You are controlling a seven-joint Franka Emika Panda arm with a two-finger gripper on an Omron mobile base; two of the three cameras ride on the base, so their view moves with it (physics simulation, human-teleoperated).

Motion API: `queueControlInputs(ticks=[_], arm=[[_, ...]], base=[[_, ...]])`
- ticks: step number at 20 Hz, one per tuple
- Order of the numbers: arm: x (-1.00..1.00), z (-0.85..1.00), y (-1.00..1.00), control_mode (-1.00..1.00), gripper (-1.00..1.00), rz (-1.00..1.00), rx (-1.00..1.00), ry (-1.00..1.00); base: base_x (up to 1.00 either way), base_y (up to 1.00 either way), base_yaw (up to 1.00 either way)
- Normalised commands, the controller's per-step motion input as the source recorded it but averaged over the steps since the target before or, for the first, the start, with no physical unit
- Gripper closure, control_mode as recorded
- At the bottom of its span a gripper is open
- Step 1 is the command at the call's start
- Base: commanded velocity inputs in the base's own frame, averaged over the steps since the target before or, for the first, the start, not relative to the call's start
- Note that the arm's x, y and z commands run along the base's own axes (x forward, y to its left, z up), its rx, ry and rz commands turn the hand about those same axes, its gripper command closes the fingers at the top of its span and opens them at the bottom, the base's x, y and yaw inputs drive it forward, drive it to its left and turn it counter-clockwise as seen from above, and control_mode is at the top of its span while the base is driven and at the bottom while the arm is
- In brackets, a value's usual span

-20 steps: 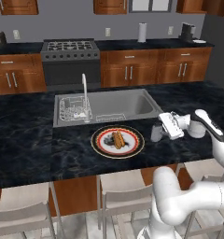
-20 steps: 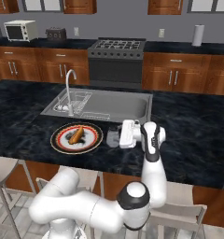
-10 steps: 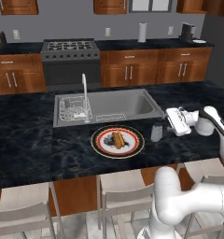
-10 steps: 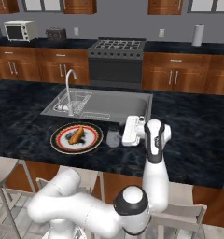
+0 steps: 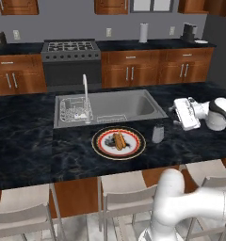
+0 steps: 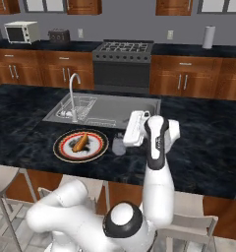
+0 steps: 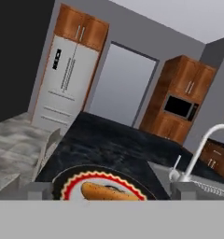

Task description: Move the hot dog bun to the plate on the dining table and place the condiment next to that plate. Then navigate to the fridge and take the sausage and place it on the plate as well.

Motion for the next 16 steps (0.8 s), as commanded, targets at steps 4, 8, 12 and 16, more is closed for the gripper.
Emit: queueControlInputs(ticks=[4, 8, 12, 16], arm=[[-0.61, 0.8, 0.31, -1.0, -1.0, -0.13, -0.09, -0.02], [-0.71, 0.51, 0.41, -1.0, -1.0, -0.2, -0.02, 0.01], [-0.69, 0.31, 0.5, -1.0, -1.0, -0.27, 0.0, 0.1], [-0.62, 0.21, 0.53, -1.0, -1.0, -0.35, 0.0, 0.17]], base=[[0.0, 0.0, 0.0], [0.0, 0.0, 0.0], [0.0, 0.0, 0.0], [0.0, 0.0, 0.0]])
